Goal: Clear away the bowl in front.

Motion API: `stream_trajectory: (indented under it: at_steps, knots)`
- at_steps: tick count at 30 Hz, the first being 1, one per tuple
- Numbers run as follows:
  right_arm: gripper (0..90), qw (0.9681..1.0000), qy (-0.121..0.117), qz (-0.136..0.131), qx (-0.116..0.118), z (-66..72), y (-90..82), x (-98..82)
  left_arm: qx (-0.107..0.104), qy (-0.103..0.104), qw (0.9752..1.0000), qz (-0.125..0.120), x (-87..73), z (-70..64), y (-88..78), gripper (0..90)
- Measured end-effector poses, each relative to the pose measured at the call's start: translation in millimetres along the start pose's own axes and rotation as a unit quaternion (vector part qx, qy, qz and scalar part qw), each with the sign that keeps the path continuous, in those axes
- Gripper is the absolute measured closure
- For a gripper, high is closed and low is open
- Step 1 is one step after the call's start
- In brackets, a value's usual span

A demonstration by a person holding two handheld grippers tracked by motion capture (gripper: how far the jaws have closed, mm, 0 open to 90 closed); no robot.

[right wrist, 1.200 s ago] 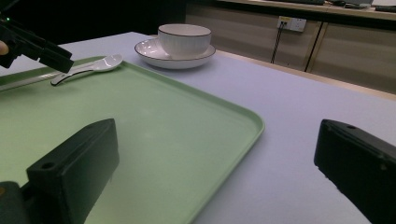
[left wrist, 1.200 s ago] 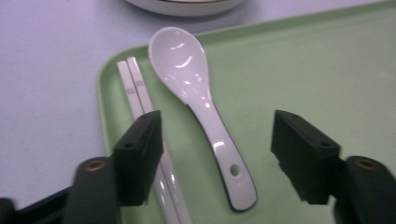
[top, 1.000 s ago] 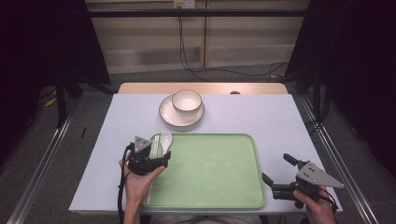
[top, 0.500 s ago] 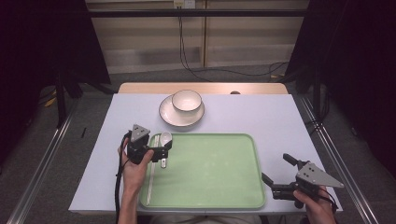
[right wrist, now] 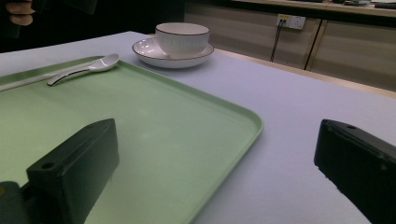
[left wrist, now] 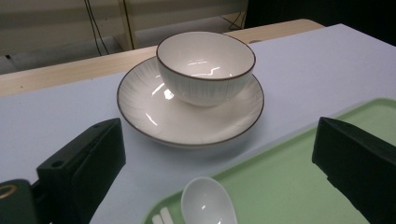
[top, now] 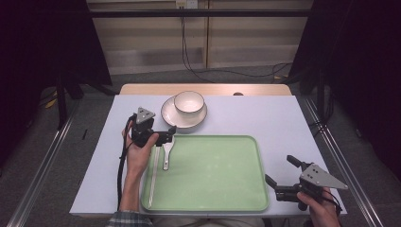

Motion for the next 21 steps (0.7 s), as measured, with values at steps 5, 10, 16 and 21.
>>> stream_trajectory:
  at_steps: [5,10,16,21]
  knots:
    - [0.0,1.0000,0.000,-0.001,0.005,1.5,0.4,0.2,0.001,0.016,0.9999,-0.007,9.9,5.6,8.1,3.3]
    - [0.0,1.0000,0.000,0.001,0.002,0.6,-0.6,-0.9,0.012,0.019,0.9997,-0.008,19.4,14.9,14.7,3.4]
    - [0.0,1.0000,0.000,0.001,0.003,1.1,-0.7,-0.3,0.009,0.019,0.9997,0.008,31.3,22.2,25.7,3.1]
    - [0.0,1.0000,0.000,0.001,0.008,2.2,-0.3,-0.2,0.020,0.023,0.9993,0.022,40.4,28.1,36.6,3.7]
Point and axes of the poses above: each handheld gripper's, and its own axes: y roughly forward along the jaws, x roughly out of its top, z roughly to its left, the point moved 8 cm from there along y, roughly forward along the jaws, and after that the axes turned 4 degrees about -x, right-handed, at the moved point
